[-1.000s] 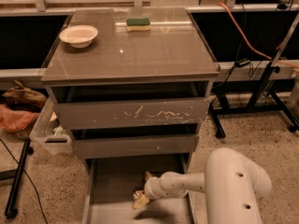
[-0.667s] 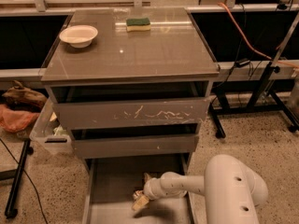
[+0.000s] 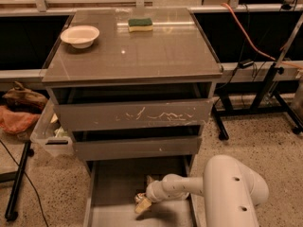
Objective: Pick orange can from bottom drawer and place on counter
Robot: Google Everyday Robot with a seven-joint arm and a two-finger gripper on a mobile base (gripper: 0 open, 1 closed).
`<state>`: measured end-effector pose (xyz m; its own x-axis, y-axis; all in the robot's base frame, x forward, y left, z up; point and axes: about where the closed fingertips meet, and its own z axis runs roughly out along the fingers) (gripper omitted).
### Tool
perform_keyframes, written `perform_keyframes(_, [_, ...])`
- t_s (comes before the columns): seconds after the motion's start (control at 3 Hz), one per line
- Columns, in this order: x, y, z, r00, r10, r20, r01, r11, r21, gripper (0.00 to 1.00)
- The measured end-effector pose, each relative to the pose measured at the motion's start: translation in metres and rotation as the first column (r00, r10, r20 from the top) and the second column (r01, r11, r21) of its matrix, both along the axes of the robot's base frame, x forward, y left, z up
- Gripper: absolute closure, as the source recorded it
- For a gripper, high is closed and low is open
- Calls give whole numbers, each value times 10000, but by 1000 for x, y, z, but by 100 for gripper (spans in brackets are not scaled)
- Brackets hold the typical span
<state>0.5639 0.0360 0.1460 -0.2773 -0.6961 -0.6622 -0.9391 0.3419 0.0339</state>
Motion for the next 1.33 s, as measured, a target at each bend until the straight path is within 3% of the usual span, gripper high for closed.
perform_keyframes(0.67, [-12,-8,-4,9998,-135,-137,132,9996,-268,0])
perform_keyframes(1.33, [-13,-19,-14,9993,-259,-263,262,9996,137,0])
